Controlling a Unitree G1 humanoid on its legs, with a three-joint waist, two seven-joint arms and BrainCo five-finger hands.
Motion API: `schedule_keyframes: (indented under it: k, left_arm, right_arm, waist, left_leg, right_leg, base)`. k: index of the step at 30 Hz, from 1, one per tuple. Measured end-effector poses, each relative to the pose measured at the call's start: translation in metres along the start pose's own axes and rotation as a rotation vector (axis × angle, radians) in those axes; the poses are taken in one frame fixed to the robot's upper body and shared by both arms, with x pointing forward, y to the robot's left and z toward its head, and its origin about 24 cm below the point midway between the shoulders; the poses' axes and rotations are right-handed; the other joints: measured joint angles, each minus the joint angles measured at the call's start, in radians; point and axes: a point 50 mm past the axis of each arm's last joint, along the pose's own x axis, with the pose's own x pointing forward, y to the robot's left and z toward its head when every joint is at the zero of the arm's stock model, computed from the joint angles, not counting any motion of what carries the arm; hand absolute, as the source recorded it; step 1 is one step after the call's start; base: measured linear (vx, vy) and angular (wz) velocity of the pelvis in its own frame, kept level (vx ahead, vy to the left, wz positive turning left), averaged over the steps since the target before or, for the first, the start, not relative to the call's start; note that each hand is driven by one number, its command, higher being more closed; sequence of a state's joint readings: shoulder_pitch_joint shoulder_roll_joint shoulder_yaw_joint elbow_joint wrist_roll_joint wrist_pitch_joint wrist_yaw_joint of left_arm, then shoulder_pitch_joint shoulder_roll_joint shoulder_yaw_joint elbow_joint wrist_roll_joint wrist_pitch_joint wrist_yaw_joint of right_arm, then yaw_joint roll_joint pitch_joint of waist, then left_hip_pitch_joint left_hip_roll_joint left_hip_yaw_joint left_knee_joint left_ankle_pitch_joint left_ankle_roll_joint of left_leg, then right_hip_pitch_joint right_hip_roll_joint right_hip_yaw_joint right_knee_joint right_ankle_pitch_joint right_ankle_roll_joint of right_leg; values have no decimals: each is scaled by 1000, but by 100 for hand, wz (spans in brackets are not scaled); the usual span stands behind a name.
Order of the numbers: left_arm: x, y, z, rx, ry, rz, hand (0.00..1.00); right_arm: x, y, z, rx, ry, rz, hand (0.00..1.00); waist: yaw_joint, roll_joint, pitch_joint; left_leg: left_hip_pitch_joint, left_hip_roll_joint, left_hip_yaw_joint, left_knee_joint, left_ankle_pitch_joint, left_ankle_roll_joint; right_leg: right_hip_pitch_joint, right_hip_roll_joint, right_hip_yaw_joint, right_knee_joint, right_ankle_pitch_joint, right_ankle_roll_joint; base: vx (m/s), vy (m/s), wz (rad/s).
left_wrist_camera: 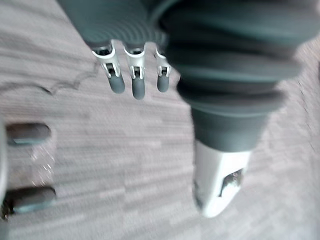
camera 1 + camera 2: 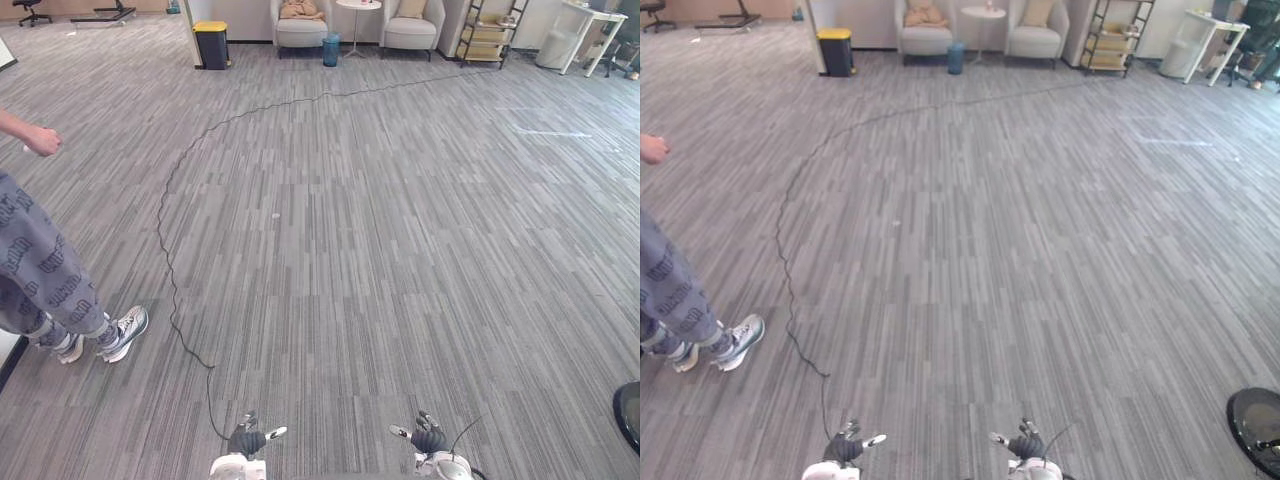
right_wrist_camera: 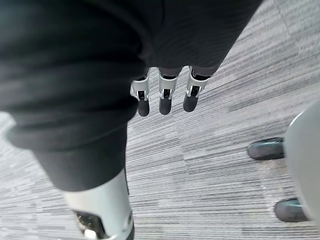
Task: Pick up cushions and gather them together orderly.
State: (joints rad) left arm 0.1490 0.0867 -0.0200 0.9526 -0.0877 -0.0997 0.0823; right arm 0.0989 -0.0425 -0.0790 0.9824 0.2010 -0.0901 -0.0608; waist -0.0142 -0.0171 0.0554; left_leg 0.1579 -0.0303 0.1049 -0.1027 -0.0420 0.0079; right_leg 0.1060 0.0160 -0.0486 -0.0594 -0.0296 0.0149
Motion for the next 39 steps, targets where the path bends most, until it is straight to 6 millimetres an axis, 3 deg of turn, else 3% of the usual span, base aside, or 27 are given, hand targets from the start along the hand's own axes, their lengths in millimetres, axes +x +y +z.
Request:
schedule_keyframes:
  k: [10,39]
  left_arm:
    - [1,4,-5,-3,33,22,0]
    - [1,3,-6,-36,42,31,0]
  right_arm:
    - [-2,-10,-14,78,63,-45,0]
    - [-1,-11,-14,86,68,-56,0]
  waist:
    - [-1,-4,3]
    - [-1,0,21]
  left_leg:
    - [5,0,-2,0,-1,-1]
    - [17,3,13,0,-9,-11]
  right_leg:
    - [12,0,-1,-12,1,0]
    - [22,3,11,-18,1,-1]
  base:
    - [0,0,0]
    - [-12,-15,-1]
